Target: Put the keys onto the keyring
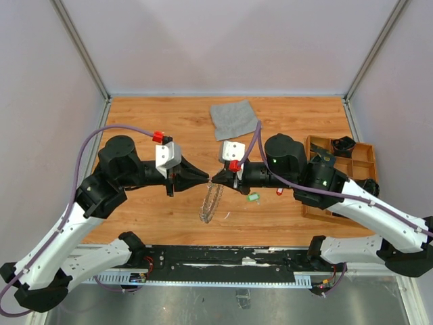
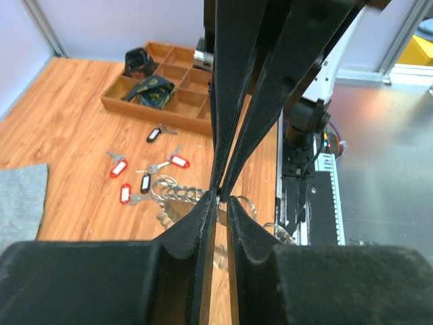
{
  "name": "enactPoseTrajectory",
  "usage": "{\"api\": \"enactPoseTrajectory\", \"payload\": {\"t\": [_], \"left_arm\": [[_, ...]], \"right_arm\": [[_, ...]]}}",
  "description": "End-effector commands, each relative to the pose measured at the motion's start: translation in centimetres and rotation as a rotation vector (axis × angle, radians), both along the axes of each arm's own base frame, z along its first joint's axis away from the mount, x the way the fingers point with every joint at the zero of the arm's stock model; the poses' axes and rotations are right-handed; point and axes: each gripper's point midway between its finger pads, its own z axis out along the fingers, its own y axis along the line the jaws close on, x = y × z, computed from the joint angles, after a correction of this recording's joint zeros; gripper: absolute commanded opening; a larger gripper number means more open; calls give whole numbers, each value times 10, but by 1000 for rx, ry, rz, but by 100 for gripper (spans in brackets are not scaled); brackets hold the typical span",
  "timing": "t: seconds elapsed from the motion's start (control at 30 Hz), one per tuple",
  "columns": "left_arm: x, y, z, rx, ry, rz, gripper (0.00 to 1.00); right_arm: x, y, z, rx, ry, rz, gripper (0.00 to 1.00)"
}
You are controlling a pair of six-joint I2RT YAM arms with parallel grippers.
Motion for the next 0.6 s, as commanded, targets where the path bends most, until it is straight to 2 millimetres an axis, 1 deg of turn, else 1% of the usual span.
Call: {"api": "enactPoseTrajectory", "payload": {"t": [0.0, 0.13, 0.23, 0.33, 0.57], "left_arm": [[-11, 3, 30, -103, -74, -16, 20], [-15, 9, 40, -151, -82, 6, 29], [-15, 12, 43, -178, -71, 31, 33], [-8, 12, 39, -205, -38, 73, 33], [4, 11, 33, -258, 20, 145, 34]], "right_arm": [[-8, -1, 12, 82, -5, 5, 0], [-10, -3, 22, 158, -6, -4, 0], [-10, -6, 30, 224, -10, -16, 0], [-12, -7, 37, 297, -16, -16, 0], [-21, -9, 62, 479, -32, 22, 0]]}}
